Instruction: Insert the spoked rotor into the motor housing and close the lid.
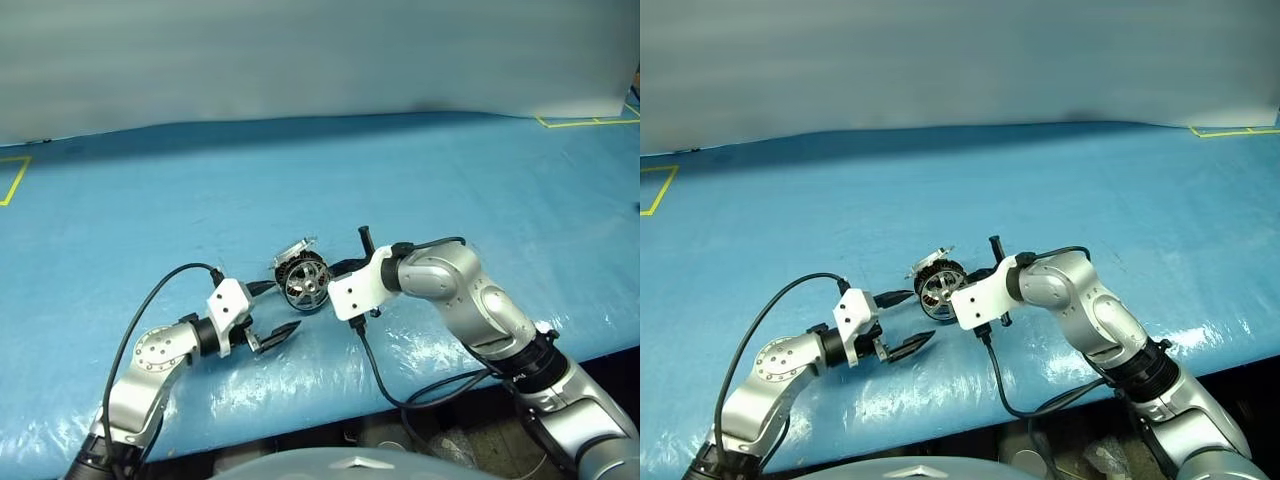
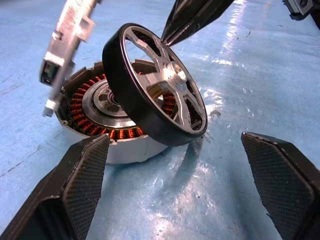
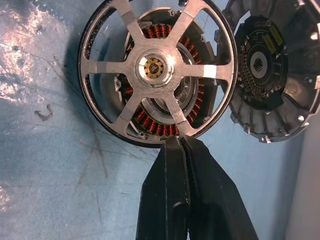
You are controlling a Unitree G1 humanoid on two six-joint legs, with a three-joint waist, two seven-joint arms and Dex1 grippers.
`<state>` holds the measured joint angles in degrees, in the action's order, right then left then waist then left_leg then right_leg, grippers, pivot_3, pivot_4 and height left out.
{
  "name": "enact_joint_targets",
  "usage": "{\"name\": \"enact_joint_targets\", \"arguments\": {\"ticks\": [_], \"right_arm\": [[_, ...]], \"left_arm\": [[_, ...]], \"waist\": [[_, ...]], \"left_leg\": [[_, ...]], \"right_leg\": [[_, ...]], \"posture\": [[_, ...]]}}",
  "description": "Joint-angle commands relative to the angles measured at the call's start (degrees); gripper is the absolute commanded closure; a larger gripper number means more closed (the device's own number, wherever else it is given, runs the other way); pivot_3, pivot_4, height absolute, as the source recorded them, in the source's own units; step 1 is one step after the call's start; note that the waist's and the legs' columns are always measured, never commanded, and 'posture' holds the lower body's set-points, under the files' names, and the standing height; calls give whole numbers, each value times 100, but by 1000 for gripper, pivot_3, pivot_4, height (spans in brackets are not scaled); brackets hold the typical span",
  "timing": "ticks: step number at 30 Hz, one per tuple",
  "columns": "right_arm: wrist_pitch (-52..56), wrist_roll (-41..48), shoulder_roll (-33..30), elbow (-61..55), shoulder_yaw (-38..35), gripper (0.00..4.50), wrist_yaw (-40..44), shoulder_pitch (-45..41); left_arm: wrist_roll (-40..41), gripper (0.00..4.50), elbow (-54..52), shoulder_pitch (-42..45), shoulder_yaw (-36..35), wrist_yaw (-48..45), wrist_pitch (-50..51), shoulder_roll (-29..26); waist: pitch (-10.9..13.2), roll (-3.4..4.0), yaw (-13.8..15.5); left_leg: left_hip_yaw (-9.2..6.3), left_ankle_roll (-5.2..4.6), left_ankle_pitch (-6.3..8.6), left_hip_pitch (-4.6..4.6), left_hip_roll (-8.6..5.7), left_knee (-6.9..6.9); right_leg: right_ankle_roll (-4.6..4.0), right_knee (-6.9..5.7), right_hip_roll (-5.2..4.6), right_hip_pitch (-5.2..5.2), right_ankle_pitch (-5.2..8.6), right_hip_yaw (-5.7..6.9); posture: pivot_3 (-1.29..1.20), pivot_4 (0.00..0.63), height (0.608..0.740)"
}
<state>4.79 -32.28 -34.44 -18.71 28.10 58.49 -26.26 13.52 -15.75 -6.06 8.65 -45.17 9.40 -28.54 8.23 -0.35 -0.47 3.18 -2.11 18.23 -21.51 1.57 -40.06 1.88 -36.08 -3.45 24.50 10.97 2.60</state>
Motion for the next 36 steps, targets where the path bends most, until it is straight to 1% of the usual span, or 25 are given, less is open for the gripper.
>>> {"name": "enact_joint_targets", "arguments": {"ticks": [1, 4, 6, 8, 12, 16, 19, 23, 26, 30, 32, 33, 35, 36], "right_arm": [[60, 46, 52, -208, -181, 4454, -75, -96], [339, 342, 98, -364, -226, 4454, 156, 7], [942, 1028, 218, -777, -420, 4454, 514, 150], [1601, 1751, 177, -1259, -677, 4454, 947, 300], [2432, 2406, 41, -1808, -978, 4454, 1059, 537], [3306, 2895, 133, -2247, -1147, 4454, 719, 971], [3804, 2876, 429, -2336, -1115, 4454, -1, 1368], [4220, 2578, 961, -2247, -963, 4454, -1118, 1622], [4550, 2630, 1302, -2310, -823, 3823, -1594, 1731], [5027, 2798, 1780, -2247, -723, 2484, -2089, 1855], [5126, 2909, 1805, -2254, -687, 1861, -2150, 1835], [5156, 2968, 1793, -2258, -671, 1471, -2175, 1823], [5394, 3169, 1738, -2288, -617, 881, -2127, 1786], [5457, 3270, 1725, -2315, -607, 497, -2116, 1783]], "left_arm": [[-1, 0, 6, 91, 49, -28, -146, 63], [-9, 0, 49, 116, 59, -52, -166, 65], [-5, 0, 75, 118, 55, -54, -174, 63], [19, 0, 101, 111, 42, -64, -173, 63], [69, 0, 142, 89, 21, -120, -203, 49], [71, 0, 167, 47, -10, -145, -305, 46], [127, 0, 180, 35, -59, -205, -343, 13], [245, 0, 228, 58, -167, -281, -348, -27], [342, 0, 274, 95, -303, -357, -291, -98], [372, 0, 318, 135, -431, -448, -209, -283], [357, 0, 276, 158, -408, -443, -163, -309], [346, 0, 236, 159, -368, -454, -152, -315], [333, 0, 137, 154, -299, -428, -105, -292], [314, 0, 89, 145, -260, -408, -92, -273]], "waist": [[0, 0, 0], [0, 0, -1], [0, 0, 0], [1, 1, 4], [1, 1, 17], [1, 1, 21], [1, 1, 17], [1, 1, 4], [1, 1, -2], [1, 1, -7], [1, 2, -10], [1, 2, -6], [1, 2, -8], [1, 1, -8]], "left_leg": [[0, 0, 0, 0, 0, 0], [2, 0, 0, 0, -1, 0], [1, 0, 0, -1, -1, 0], [-3, 0, 0, -3, 1, 0], [-11, -23, 13, -5, 5, 0], [-12, -24, 14, -5, 7, 0], [-12, -23, 14, -5, 5, 0], [-8, -13, 8, -5, 4, 0], [-9, -9, 6, -5, 3, 0], [-13, 3, -1, -6, 2, 0], [-12, 3, -1, -6, 3, 0], [-12, 2, -1, -6, 3, 0], [-12, -1, 1, -6, 3, 0], [-11, -2, 2, -7, 3, 0]], "right_leg": [[0, 0, 0, 0, 0, 0], [1, 0, 0, 0, -1, -1], [1, 1, 0, 0, -1, -1], [14, 0, 0, 1, -9, 1], [12, 2, -7, -1, -7, 5], [4, 3, -9, -1, -3, 4], [3, 2, -7, 0, -2, 4], [2, -2, -6, 3, -1, 1], [3, -4, -4, 5, -1, 1], [0, -5, -2, 5, 1, 4], [0, -4, -4, 5, 1, 3], [1, -3, -5, 4, 0, 2], [5, 0, -8, 2, -2, 1], [5, 2, -8, 2, -2, 0]], "posture": [[0, 150, 740], [0, 150, 740], [0, 150, 740], [0, 150, 740], [0, 150, 740], [0, 150, 740], [0, 150, 740], [0, 150, 740], [0, 150, 740], [0, 150, 740], [0, 150, 740], [0, 150, 740], [0, 150, 740], [0, 150, 740]]}}
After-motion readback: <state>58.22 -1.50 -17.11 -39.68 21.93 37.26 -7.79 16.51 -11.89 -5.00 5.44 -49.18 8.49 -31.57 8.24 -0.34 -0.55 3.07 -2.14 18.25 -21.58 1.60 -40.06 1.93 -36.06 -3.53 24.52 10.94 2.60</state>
